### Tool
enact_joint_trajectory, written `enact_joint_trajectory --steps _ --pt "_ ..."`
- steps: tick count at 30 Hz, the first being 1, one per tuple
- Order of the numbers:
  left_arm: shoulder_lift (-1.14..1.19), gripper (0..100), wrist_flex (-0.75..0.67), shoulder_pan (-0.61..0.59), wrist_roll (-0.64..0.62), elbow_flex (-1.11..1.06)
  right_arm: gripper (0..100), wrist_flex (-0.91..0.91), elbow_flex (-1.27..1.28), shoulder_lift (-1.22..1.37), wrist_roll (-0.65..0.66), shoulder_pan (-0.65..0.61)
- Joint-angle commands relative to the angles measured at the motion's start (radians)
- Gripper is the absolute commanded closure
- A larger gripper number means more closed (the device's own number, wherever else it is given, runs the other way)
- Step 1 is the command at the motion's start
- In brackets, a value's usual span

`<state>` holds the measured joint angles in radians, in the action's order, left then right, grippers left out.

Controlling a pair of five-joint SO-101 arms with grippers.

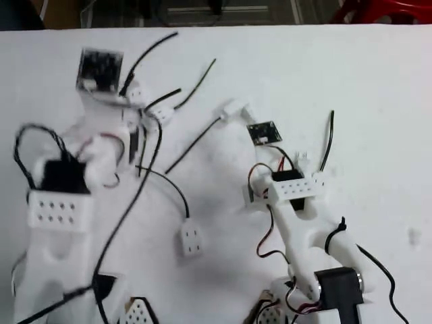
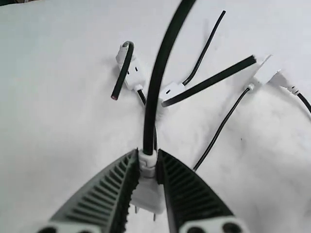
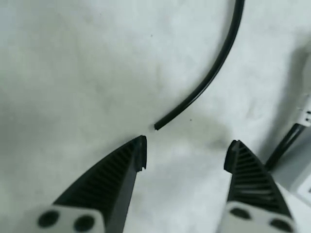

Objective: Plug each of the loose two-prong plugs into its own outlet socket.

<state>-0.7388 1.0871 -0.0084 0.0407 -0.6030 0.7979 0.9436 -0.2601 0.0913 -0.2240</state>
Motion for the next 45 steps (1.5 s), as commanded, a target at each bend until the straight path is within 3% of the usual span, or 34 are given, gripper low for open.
enact_joint_trajectory --steps 1,6,18,23,29,36,42,45 --pt "-0.153 98 -0.244 0.012 -0.017 -0.241 73.3 -0.012 -0.003 -0.030 -0.002 -0.007" --pt "-0.326 98 -0.376 0.013 -0.087 -0.390 73.3 -0.012 -0.002 -0.030 0.000 -0.007" --pt "-0.819 98 -0.307 0.004 -0.290 -0.643 73.3 -0.010 -0.002 -0.035 0.002 -0.007" --pt "-1.096 98 -0.310 0.005 -0.308 -0.733 73.3 -0.010 -0.017 -0.042 0.002 -0.012" --pt "-1.066 98 -0.500 0.013 -0.321 -0.756 73.3 0.125 -0.098 -0.133 0.002 -0.076" --pt "-1.066 98 -0.786 0.068 -0.595 -0.755 73.4 0.236 -0.195 -0.274 0.002 -0.160" --pt "-1.066 98 -0.779 0.157 -0.652 -0.773 73.4 0.288 -0.293 -0.286 0.002 -0.220" --pt "-1.066 98 -0.778 0.160 -0.872 -0.778 73.4 0.288 -0.325 -0.286 0.002 -0.228"
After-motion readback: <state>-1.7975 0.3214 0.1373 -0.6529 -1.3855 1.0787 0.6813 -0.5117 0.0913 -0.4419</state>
